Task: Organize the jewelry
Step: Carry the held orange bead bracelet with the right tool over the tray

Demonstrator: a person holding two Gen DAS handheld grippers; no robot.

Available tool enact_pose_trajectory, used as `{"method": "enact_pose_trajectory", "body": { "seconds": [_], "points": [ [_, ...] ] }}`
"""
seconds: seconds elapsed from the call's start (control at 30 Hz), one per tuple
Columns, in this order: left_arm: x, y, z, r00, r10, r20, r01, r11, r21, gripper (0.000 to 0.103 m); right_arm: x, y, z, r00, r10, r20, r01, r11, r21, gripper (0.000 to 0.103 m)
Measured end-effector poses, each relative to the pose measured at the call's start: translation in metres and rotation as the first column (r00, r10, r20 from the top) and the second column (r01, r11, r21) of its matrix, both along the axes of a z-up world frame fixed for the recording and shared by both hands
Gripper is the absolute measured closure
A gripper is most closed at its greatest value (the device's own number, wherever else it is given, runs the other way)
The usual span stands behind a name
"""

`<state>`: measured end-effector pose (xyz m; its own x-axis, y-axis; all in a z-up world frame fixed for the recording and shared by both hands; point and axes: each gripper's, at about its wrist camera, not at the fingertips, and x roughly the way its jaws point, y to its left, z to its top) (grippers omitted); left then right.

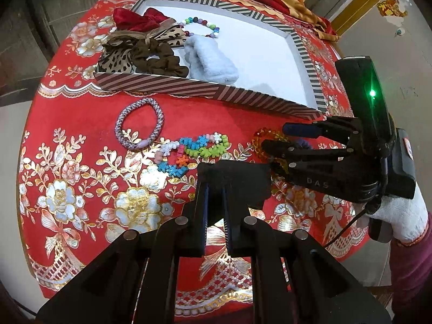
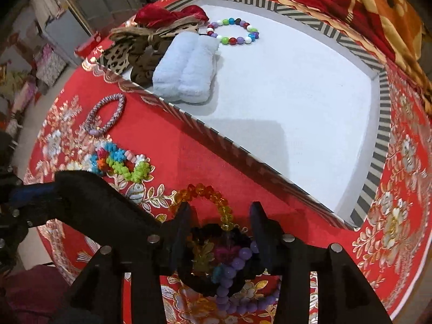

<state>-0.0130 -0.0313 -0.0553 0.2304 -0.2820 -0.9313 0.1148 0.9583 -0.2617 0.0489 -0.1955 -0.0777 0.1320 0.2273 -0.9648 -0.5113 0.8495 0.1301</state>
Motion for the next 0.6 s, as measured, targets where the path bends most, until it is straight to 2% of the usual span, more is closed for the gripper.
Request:
{"method": "enact_pose_trajectory", "body": {
  "seconds": [0.17,0.27,0.33,0.43,0.6],
  "points": [
    [0.001,0.002,-0.002,1.000,0.001,-0.009,-0.001,1.000,-0.004,0.094,0.000,0.001,0.001,1.000,0.005,0.009,-0.005,1.000,-0.004,0.062],
    [0.000,0.001,-0.001,1.000,-0.007,-0.005,0.007,1.000,-0.005,0.094,-0.003,0.000,-0.001,0.999,0.022,0.034,-0.021,0.999,-0.036,0.075],
    [0.000,0.000,0.000,1.000,-0.014,-0.002,0.014,1.000,-0.005,0.094,-0.006,0.002,-0.002,0.999,0.017,0.033,-0.017,1.000,-0.016,0.091],
    [-0.001,-0.001,0.003,1.000,-0.021,-0.002,0.021,1.000,-0.018,0.094,-0.012,-0.003,0.001,0.999,0.007,0.043,-0.008,1.000,0.017,0.093],
    [-0.003,0.000,0.012,0.999,-0.041,0.011,0.041,0.999,-0.031,0.094,-0.021,-0.021,0.024,0.997,-0.047,0.065,0.039,0.992,0.116,0.094]
  ]
}}
